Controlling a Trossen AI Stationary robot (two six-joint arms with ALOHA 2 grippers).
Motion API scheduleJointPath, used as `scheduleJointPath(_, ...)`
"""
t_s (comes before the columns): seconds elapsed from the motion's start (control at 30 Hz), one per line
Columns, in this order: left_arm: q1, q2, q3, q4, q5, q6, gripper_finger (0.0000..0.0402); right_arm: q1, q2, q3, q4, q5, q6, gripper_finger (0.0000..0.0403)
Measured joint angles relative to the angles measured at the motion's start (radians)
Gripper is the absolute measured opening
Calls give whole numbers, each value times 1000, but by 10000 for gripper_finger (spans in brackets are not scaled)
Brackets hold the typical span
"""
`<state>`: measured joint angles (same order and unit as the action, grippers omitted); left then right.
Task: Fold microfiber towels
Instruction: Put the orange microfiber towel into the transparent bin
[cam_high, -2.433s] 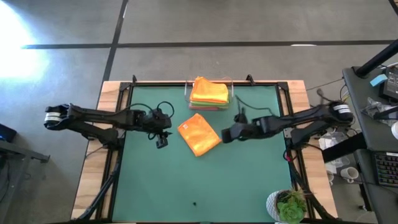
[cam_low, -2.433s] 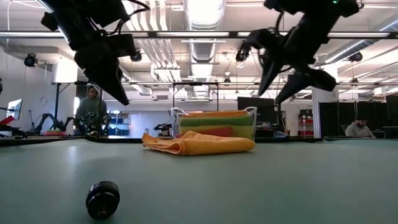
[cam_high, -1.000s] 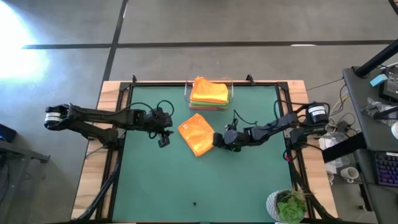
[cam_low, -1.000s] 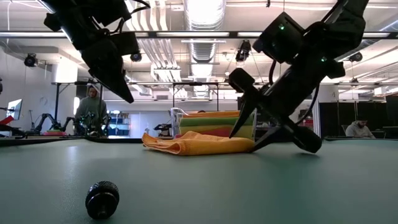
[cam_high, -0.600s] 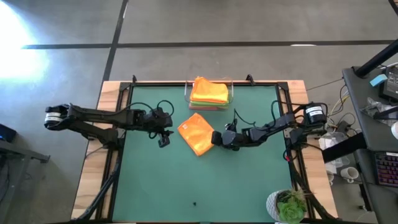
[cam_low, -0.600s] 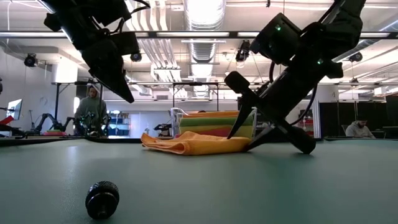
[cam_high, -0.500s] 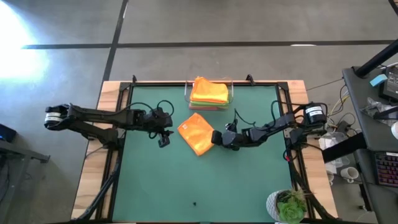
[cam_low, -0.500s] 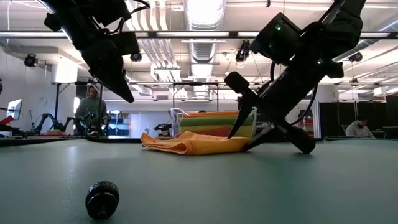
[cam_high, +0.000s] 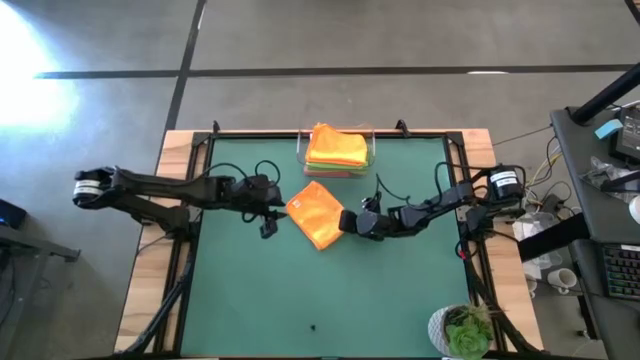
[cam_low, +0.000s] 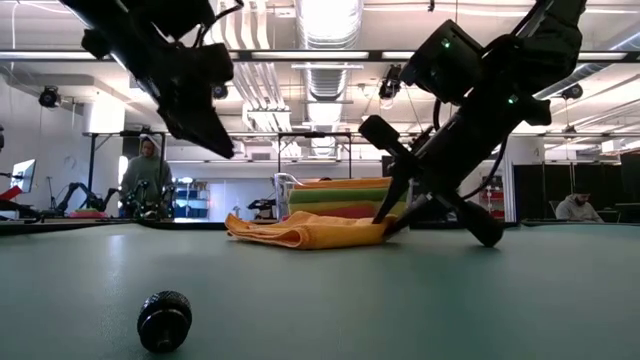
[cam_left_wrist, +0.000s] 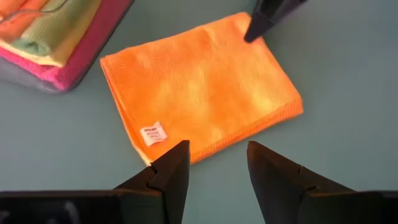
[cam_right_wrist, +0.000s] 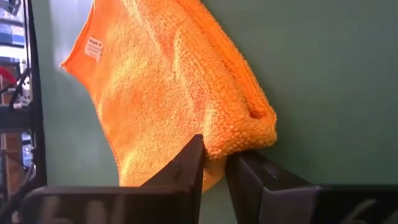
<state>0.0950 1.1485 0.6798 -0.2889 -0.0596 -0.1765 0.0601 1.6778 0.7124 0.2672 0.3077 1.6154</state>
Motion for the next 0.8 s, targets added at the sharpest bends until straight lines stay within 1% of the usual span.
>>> scheduleJointPath(0.17, 24, 59, -20, 65, 3, -94, 145, -2, -11, 0, 2, 7, -88, 26)
scheduleJointPath(0.27, 42, 103, -30, 91, 13, -135, 145, -2, -15, 0, -1, -17, -150, 12)
scheduleJointPath(0.4, 64, 157, -26, 116, 66, -160, 145, 2, -24, 0, -7, -82, -223, 10)
scheduleJointPath(0.53, 86, 204, -23, 183, 112, -162, 145, 6, -41, 0, -9, -124, -275, 9)
scheduleJointPath(0.67, 120, 244, -22, 239, 141, -225, 145, 7, -72, 1, -68, -170, -303, 9)
scheduleJointPath(0.8, 159, 262, -22, 247, 162, -293, 145, 17, -115, 1, -154, -212, -325, 9)
